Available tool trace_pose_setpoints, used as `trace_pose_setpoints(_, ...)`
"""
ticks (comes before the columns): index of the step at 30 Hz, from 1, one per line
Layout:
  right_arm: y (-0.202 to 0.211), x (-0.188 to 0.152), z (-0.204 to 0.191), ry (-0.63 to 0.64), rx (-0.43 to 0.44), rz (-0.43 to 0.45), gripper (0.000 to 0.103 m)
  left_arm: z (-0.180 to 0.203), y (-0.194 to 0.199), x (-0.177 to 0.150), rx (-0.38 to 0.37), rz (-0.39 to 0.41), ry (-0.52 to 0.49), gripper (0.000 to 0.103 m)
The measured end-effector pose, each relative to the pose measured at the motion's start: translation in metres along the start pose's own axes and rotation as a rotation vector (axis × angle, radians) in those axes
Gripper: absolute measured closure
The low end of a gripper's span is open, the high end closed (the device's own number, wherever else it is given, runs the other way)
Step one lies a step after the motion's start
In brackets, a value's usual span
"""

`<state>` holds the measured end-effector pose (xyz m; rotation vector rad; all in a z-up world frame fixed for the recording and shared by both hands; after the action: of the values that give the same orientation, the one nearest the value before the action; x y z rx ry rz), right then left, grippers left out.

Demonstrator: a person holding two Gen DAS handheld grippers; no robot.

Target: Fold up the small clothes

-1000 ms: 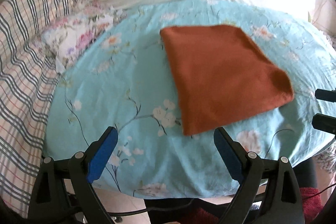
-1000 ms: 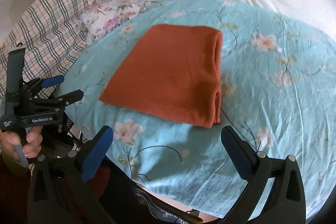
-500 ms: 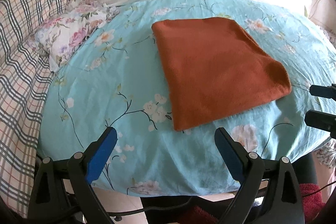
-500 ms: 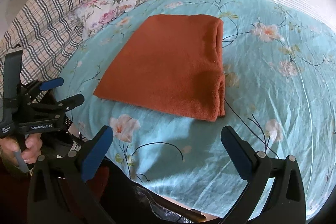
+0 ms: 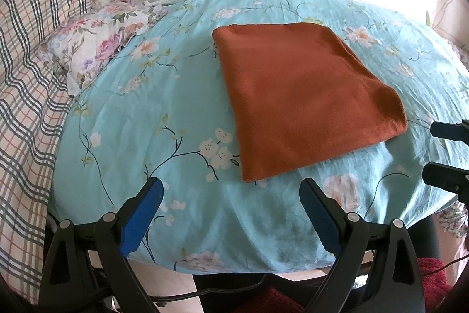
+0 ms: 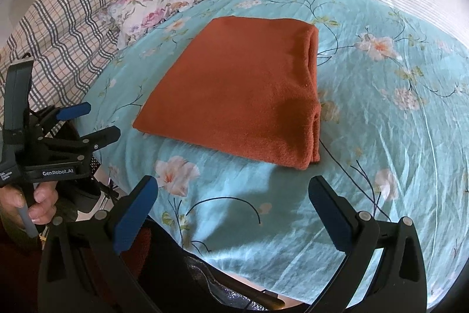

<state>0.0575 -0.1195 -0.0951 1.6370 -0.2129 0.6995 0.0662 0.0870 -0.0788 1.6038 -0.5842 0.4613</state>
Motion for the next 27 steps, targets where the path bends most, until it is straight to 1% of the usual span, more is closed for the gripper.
trace_pose_setpoints(14,-0.0003,-0.0014,-0.0012,-0.001,-0.005,-0.007,0.001,0.0034,0.0038,-0.0008,-0.011,0.002,-0.002,0.008)
trace_pose_setpoints(27,-0.0075,-0.0041,0.0011,0.000,0.001,-0.022,0.001,0.0058,-0.0043,-0.0041,-0.015,-0.017,-0.006,0.008)
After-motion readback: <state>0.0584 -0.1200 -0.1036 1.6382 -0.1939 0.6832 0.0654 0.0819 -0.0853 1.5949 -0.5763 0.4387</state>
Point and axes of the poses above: each gripper's, at about its wrist camera, not at the fingertips, and y roughly against the way its jaws point, z to its right, x to its top, the point moved 9 cm from there along -y, roughly the way its jaws point, and after that the axes turned 5 degrees about y, right-handed, at the moved point
